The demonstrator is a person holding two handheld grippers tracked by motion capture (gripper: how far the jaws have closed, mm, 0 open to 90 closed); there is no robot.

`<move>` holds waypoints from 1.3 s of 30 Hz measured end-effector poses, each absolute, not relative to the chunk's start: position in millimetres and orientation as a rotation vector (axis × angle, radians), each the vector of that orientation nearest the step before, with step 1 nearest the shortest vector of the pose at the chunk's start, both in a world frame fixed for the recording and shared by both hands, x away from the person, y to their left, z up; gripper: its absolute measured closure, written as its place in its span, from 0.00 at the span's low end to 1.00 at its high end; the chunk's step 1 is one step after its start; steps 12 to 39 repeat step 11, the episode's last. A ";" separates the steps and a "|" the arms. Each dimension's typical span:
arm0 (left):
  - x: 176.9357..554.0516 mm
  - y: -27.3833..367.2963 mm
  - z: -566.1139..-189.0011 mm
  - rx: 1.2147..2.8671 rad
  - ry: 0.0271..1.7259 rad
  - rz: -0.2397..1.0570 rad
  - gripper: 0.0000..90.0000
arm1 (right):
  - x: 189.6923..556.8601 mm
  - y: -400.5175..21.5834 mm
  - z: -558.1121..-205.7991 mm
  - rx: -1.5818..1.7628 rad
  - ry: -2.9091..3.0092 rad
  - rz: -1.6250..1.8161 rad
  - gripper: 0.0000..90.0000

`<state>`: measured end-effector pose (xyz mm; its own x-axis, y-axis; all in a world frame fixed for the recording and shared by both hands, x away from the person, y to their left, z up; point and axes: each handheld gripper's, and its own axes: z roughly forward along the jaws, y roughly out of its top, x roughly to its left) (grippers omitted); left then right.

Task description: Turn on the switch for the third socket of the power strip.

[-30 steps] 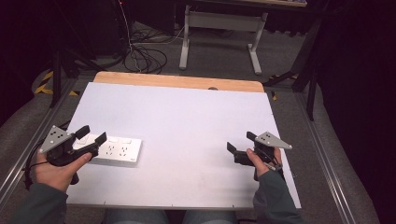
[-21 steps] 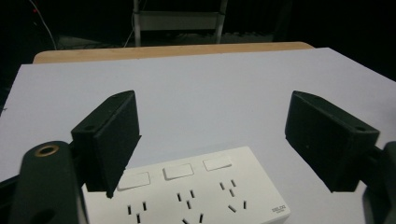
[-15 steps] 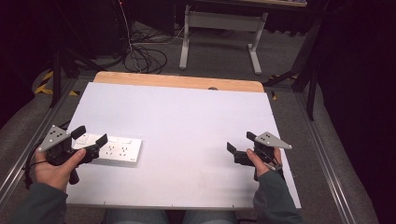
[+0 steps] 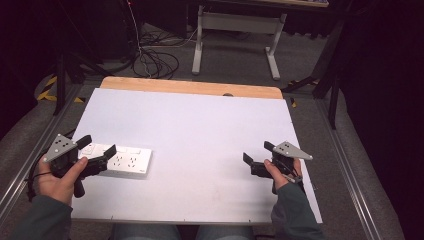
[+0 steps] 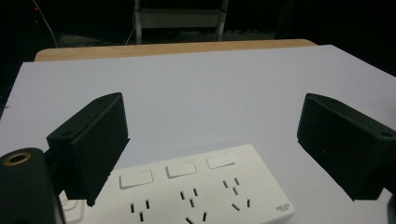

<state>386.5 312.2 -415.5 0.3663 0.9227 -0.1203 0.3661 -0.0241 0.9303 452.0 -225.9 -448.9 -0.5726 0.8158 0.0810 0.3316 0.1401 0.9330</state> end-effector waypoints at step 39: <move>387.5 312.7 -415.8 1.594 1.189 0.669 0.10 | 451.7 -226.1 -449.3 1.100 1.980 1.425 0.07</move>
